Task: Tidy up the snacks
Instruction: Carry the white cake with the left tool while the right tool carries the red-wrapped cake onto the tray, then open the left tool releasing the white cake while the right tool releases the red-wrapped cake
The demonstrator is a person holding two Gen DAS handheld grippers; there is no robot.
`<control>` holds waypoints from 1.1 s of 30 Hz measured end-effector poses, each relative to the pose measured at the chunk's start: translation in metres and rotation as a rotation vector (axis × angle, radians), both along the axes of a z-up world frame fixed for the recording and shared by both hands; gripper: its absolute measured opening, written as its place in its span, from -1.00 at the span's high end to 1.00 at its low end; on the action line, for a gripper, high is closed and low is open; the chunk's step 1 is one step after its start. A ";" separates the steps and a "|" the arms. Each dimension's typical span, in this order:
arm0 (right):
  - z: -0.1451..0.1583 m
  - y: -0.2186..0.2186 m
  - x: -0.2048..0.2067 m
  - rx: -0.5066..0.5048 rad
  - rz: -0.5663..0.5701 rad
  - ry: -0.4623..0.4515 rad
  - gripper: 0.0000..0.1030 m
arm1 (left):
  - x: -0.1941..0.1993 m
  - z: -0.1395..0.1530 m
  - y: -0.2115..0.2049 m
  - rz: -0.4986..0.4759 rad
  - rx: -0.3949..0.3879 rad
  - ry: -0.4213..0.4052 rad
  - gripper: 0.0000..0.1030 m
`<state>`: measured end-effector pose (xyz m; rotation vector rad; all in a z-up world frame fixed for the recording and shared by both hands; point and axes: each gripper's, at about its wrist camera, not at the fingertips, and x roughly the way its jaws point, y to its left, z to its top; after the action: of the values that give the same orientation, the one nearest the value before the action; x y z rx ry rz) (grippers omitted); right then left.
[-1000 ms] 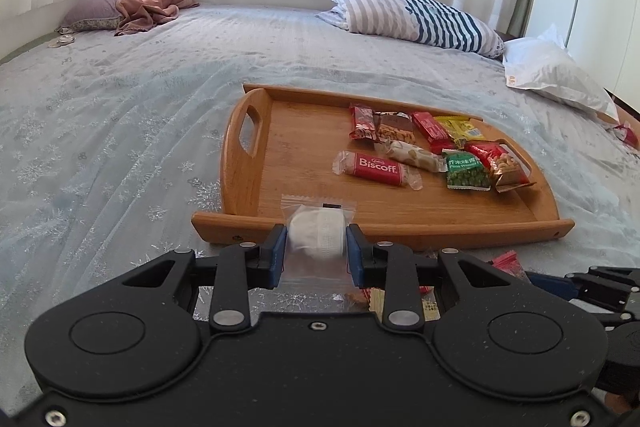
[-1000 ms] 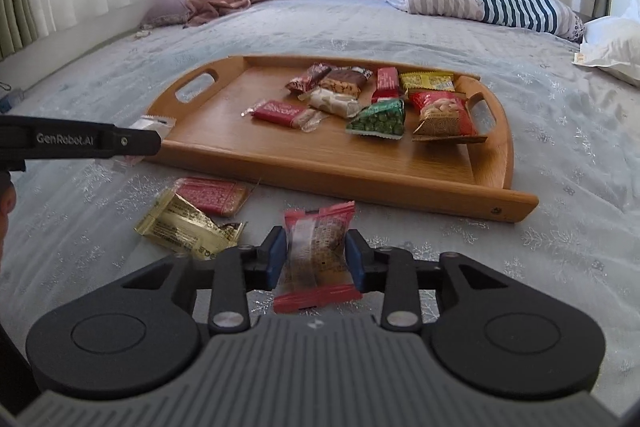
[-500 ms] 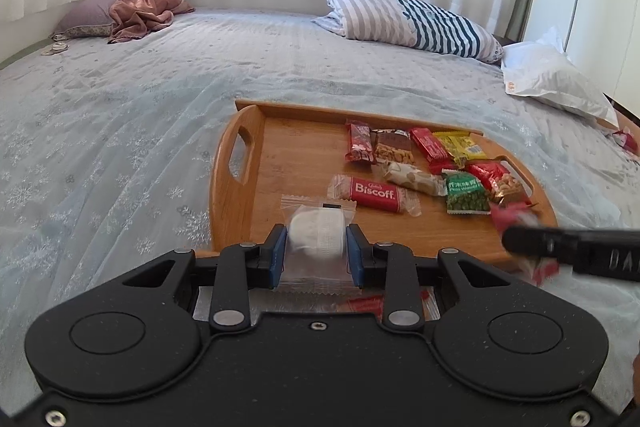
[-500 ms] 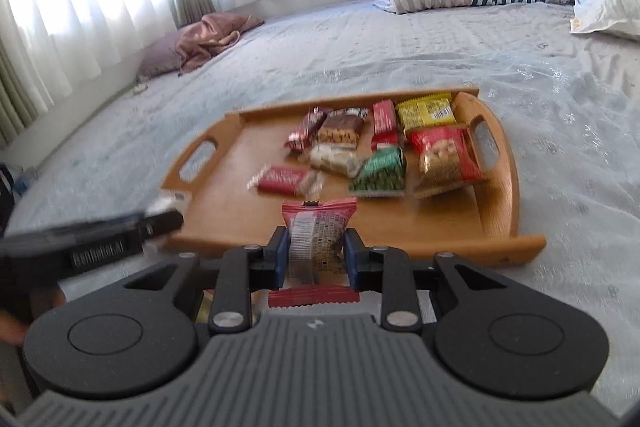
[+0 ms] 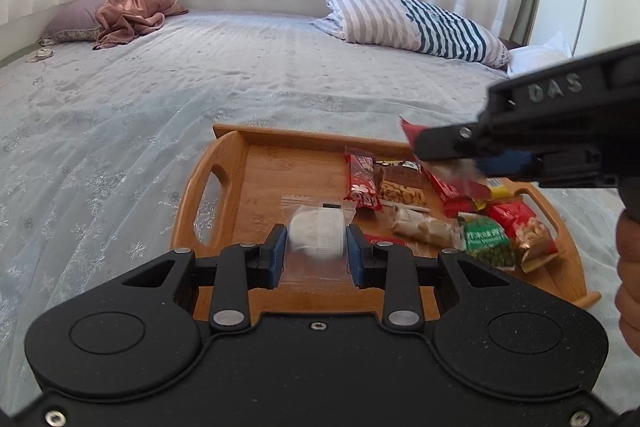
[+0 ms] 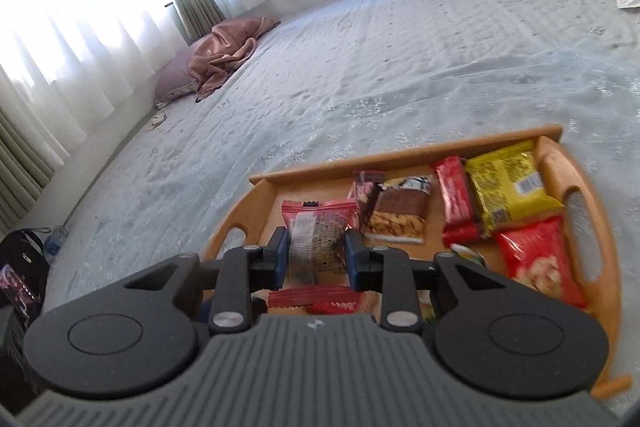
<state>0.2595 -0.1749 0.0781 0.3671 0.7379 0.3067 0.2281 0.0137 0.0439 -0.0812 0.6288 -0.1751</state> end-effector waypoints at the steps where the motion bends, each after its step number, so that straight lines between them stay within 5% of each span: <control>1: -0.001 0.003 0.009 -0.003 0.000 0.007 0.35 | 0.006 -0.001 -0.001 0.003 0.000 0.001 0.42; 10: -0.029 0.025 0.070 -0.016 -0.026 0.096 0.35 | 0.035 -0.019 -0.002 0.024 -0.010 0.041 0.42; 33: -0.062 0.052 0.093 -0.066 0.002 0.127 0.33 | 0.044 -0.037 -0.005 0.011 0.007 0.032 0.40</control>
<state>0.3521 -0.1232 0.0164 0.3253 0.8705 0.2615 0.2725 0.0090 0.0068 -0.0815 0.6611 -0.1609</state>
